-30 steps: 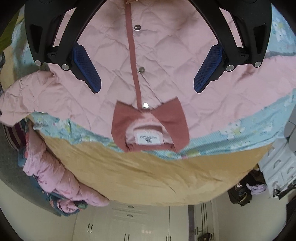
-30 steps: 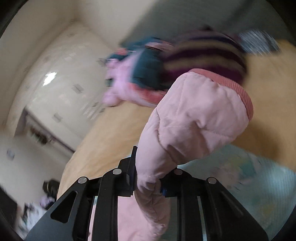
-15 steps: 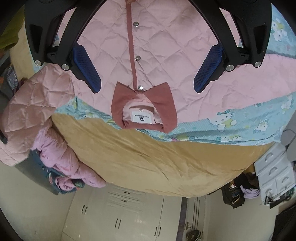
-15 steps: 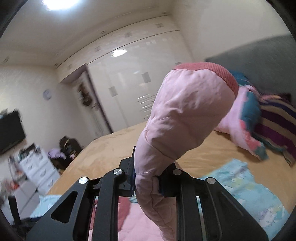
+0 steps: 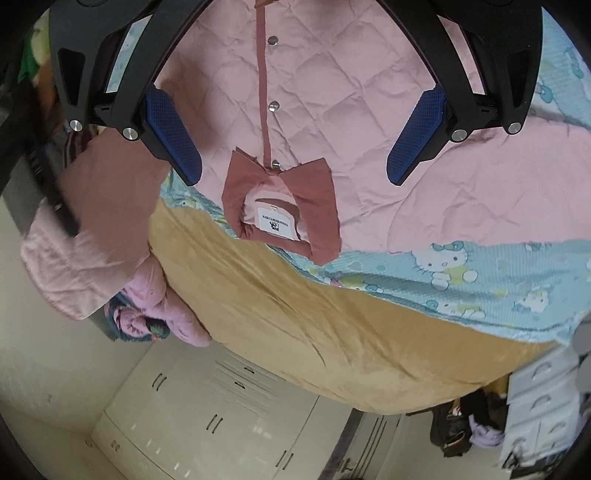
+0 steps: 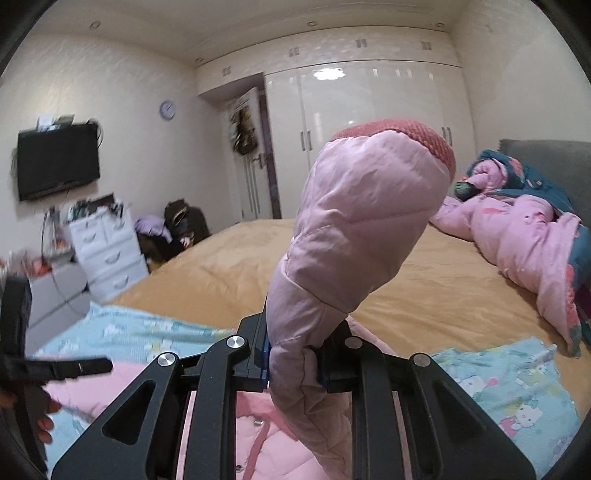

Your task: Fold large clothes

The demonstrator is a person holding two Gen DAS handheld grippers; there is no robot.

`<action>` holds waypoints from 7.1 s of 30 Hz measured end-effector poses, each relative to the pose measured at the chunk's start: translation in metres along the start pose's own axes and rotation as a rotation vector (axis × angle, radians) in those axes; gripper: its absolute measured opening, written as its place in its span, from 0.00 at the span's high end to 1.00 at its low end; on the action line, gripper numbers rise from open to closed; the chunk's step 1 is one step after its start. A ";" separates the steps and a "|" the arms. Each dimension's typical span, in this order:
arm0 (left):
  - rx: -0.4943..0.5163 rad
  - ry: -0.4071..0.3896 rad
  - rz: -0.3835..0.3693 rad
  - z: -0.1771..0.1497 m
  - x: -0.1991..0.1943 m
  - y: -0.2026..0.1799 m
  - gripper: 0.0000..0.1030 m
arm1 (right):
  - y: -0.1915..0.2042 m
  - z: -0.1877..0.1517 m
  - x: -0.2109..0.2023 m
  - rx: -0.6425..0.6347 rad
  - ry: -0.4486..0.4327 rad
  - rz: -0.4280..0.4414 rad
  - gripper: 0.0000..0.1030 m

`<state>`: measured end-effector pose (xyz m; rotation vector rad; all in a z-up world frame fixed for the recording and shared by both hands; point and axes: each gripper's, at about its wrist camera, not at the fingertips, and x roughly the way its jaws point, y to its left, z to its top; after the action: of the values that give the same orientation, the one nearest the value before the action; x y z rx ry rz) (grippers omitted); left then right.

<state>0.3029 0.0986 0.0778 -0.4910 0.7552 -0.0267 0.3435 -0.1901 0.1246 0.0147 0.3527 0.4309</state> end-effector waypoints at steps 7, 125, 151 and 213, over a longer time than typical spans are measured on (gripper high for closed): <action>-0.042 -0.026 -0.050 0.002 -0.003 0.027 0.09 | 0.048 -0.039 0.037 -0.040 0.065 0.023 0.83; -0.115 -0.189 0.415 -0.040 -0.071 0.166 0.09 | 0.098 -0.103 0.023 0.134 0.364 0.139 0.04; -0.409 -0.282 0.634 -0.044 -0.120 0.280 0.09 | 0.314 -0.093 0.086 -0.108 0.428 0.447 0.04; -0.097 -0.455 0.439 0.006 -0.094 0.198 0.87 | 0.130 -0.042 0.020 0.183 0.267 0.112 0.04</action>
<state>0.2077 0.2954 0.0561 -0.3944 0.4038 0.5178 0.2934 -0.0660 0.0902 0.1570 0.6560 0.5115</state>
